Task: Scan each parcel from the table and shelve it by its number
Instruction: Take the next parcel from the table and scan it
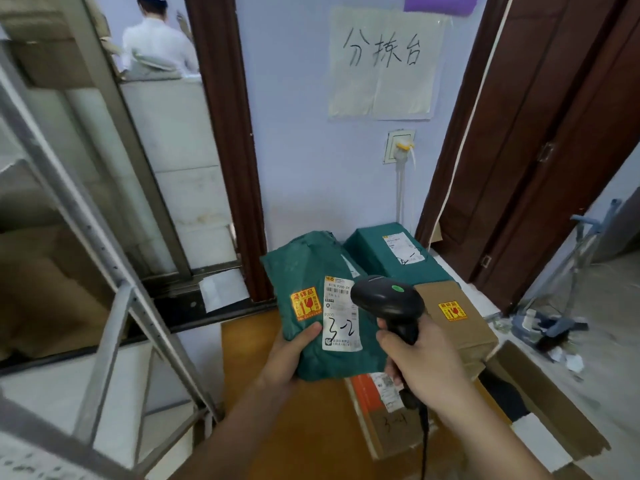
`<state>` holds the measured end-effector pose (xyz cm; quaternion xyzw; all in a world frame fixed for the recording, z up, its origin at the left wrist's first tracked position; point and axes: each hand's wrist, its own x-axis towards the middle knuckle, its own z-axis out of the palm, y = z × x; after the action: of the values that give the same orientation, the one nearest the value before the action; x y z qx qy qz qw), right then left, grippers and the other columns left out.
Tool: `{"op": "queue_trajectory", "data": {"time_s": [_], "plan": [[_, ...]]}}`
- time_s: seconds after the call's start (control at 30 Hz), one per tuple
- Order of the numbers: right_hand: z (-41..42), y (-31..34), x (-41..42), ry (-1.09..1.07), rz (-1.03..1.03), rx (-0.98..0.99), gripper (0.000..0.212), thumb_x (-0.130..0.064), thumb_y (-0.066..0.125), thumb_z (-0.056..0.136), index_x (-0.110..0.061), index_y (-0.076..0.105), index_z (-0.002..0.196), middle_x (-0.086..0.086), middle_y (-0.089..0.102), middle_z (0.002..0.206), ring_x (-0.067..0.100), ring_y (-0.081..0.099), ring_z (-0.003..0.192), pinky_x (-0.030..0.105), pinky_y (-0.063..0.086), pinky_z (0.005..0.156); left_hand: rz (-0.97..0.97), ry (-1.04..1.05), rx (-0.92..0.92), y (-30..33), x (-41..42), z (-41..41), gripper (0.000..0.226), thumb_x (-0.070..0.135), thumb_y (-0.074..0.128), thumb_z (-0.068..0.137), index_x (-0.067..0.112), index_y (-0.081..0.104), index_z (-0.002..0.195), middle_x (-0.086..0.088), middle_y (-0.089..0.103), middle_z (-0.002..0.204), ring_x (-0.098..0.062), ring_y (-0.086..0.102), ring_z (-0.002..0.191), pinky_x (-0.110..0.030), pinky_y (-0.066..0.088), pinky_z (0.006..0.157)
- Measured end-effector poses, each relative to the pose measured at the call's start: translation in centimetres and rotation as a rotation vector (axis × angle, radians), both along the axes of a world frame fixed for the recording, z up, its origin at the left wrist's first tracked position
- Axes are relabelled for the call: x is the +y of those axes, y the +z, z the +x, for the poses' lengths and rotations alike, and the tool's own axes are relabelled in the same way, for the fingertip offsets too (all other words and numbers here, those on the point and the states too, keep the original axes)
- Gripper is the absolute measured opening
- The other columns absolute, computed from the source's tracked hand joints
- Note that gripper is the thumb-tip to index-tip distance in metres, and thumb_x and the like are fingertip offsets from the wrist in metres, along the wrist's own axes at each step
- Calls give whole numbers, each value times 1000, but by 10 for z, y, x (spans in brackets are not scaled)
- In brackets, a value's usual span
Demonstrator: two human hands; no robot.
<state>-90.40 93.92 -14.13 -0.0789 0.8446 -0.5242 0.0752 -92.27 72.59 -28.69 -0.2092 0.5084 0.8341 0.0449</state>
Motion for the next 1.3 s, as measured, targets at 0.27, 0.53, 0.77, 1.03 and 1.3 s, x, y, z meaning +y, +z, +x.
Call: {"op": "queue_trajectory", "data": {"time_s": [0.27,0.53,0.77,1.03,1.3], "plan": [[56,9,8,299,-75,-30,12,-17,65,93,-11,60,84,8,58,52,14,55,42,31,45,46,-57,260,21,18,4,130,49,21,82,87,10,66,132,-17,76,122,-36,74,112,-51,59,98],[135,22,1,578,-108,-18,6,-12,66,92,-8,63,89,9,60,49,13,54,38,25,45,41,-104,528,26,33,14,270,64,27,89,82,12,63,137,-17,74,127,-39,71,117,-55,55,104],[202,26,-40,800,-76,-72,6,-13,67,90,-9,64,92,8,62,52,17,57,45,28,50,49,-187,730,82,58,1,378,60,30,82,78,11,65,133,-16,76,123,-36,73,113,-47,60,95],[292,48,-113,943,-34,-1,4,-18,65,92,-16,62,91,17,67,61,11,58,42,23,49,46,-275,976,98,79,-51,486,59,31,87,81,9,66,131,-18,76,120,-40,73,111,-58,53,106],[367,83,-193,963,-173,63,5,-21,65,93,-18,62,93,11,67,57,15,57,44,30,51,50,-307,1059,122,102,-127,575,51,29,78,85,10,66,131,-16,78,117,-38,75,108,-56,56,103]]}}
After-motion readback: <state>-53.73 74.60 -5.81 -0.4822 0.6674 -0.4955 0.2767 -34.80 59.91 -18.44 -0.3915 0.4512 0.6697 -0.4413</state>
